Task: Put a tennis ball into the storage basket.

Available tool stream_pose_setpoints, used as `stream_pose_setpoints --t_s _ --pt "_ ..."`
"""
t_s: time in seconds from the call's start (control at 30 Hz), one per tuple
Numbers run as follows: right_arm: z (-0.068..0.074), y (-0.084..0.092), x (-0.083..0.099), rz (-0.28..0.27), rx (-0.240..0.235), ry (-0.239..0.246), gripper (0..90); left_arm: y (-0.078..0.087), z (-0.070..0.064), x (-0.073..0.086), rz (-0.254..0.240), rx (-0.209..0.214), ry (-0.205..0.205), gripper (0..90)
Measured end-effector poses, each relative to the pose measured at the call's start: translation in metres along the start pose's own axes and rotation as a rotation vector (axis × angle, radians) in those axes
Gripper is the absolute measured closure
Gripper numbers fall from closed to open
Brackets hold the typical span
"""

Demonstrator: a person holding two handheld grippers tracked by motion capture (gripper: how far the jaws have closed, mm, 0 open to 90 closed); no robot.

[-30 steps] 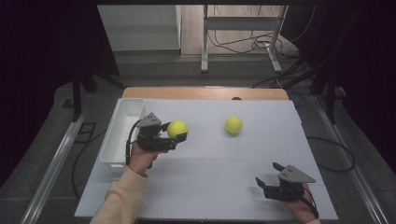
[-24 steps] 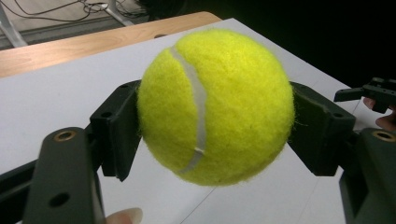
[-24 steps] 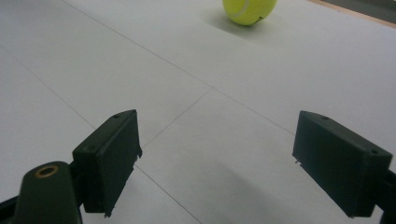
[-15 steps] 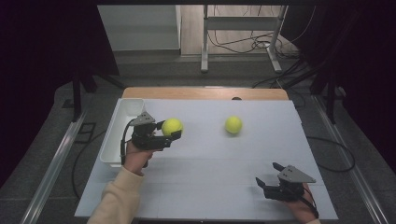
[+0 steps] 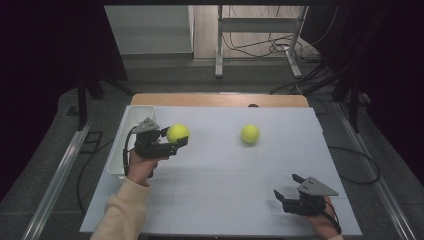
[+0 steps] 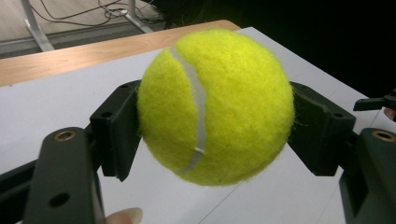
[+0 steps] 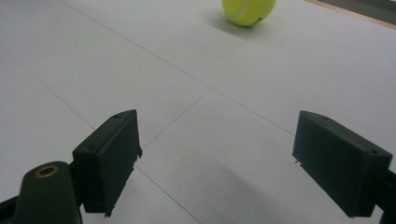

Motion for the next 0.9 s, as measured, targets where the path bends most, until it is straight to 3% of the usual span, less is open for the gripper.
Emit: stream_pose_setpoints --t_s 0.9 --pt "0.000 0.000 0.000 0.001 0.002 0.003 15.6 0.023 0.023 -0.005 -0.048 -0.056 0.037 26.2"
Point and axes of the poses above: each handheld gripper's, and its own axes: y roughly backward along the jaws, x roughly out of its underside, z roughly to its left, the point moved 8 cm from there along -y, roughly forward along the jaws, and after that the axes turned 4 degrees about x, right-handed, at the moved point
